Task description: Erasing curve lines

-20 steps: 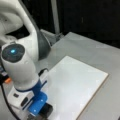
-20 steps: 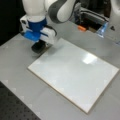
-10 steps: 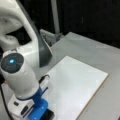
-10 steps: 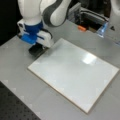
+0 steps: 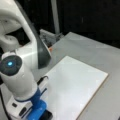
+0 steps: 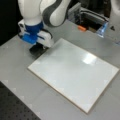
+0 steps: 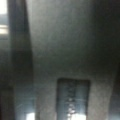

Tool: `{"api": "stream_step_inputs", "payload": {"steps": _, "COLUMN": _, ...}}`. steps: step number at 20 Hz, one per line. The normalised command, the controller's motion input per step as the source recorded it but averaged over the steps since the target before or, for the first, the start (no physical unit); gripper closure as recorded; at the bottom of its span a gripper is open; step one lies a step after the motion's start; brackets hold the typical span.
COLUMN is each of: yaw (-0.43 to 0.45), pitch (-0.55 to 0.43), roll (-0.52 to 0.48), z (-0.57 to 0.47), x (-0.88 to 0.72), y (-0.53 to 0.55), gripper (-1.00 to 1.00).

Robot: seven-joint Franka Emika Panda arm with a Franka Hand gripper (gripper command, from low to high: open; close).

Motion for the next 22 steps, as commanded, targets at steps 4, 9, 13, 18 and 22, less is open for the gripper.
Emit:
{"api": "stream_step_inputs", "payload": {"steps": 4, "yaw": -0.14, "pitch": -0.035, "roll": 0.132, "z": -0.11, "x": -0.15, "y": 0.05, "gripper": 1.0}}
{"api": "stream_step_inputs", "payload": {"steps": 9, "yaw": -0.13, "pitch": -0.068, "roll": 0.103, "z": -0.09, "x": -0.11, "y": 0.04, "gripper": 1.0}}
{"api": "stream_step_inputs", "payload": {"steps": 13, "yaw": -0.118, "pitch": -0.08, "roll": 0.086, "z": -0.06, "x": -0.08, "y": 0.01, "gripper": 1.0}}
{"api": "stream_step_inputs", "payload": {"steps": 18, "yaw": -0.111, "pitch": -0.101, "roll": 0.065, "z": -0.05, "x": -0.08, "y": 0.0, "gripper": 1.0}}
{"api": "stream_step_inputs", "payload": {"steps": 22, "yaw": -0.143, "pitch": -0.113, "roll": 0.042, "z": -0.06, "x": -0.12, "y": 0.01, "gripper": 1.0}}
